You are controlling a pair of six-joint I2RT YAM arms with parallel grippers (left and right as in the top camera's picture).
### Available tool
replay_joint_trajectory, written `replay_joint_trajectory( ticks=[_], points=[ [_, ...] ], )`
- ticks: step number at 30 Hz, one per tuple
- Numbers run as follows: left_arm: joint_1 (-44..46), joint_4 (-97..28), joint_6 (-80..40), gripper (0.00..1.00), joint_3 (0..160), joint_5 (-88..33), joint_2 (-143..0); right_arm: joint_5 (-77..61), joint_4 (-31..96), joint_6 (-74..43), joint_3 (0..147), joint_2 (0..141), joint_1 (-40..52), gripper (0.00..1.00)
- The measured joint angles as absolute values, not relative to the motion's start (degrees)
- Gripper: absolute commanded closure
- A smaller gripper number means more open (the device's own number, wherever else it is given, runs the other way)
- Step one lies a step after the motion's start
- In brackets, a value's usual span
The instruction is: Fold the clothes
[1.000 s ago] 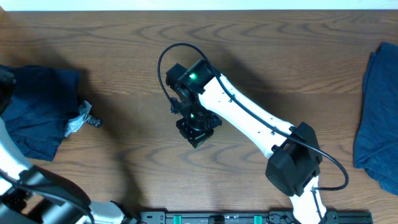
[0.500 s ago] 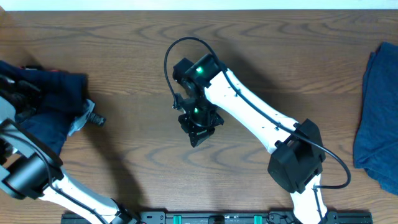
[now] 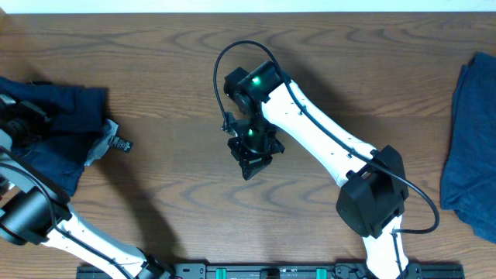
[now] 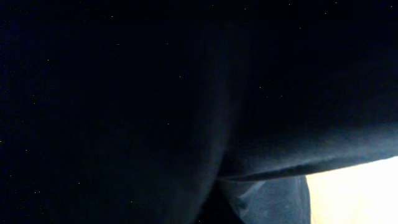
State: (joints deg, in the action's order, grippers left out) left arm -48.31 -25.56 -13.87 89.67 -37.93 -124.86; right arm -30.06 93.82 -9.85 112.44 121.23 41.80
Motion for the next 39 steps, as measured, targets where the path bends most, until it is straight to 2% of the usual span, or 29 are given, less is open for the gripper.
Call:
replay_joint_trajectory(
  ticks=[12,14,19,24,31,39],
  points=[
    [-49.1,-31.0,-15.2,0.92,86.1,-33.3,-117.1,-29.6,93.8,-9.8,112.4,121.2,41.8,0.99],
    [-49.7,-32.3,-15.7,0.78,85.5,-31.4,-114.1,-29.5,93.8,-9.8,112.4,121.2,41.8,0.99],
    [-50.8,-33.2,-17.2,0.71,84.9,-28.3,-103.9,-28.7,93.8,-9.5,112.4,121.2,41.8,0.99],
    [-50.7,-33.2,-19.1,0.71,84.9,-27.8,-92.2,-27.4,93.4,-8.2,112.4,121.2,41.8,0.99],
    [-47.8,-33.7,-21.2,0.71,84.9,-34.1,-81.8,-20.2,88.8,-8.5,112.7,121.0,38.4,0.99],
    [-41.0,-35.6,-21.4,0.71,84.9,-46.8,-70.3,-17.1,85.8,-8.0,117.2,113.8,25.1,0.99]
  ],
)
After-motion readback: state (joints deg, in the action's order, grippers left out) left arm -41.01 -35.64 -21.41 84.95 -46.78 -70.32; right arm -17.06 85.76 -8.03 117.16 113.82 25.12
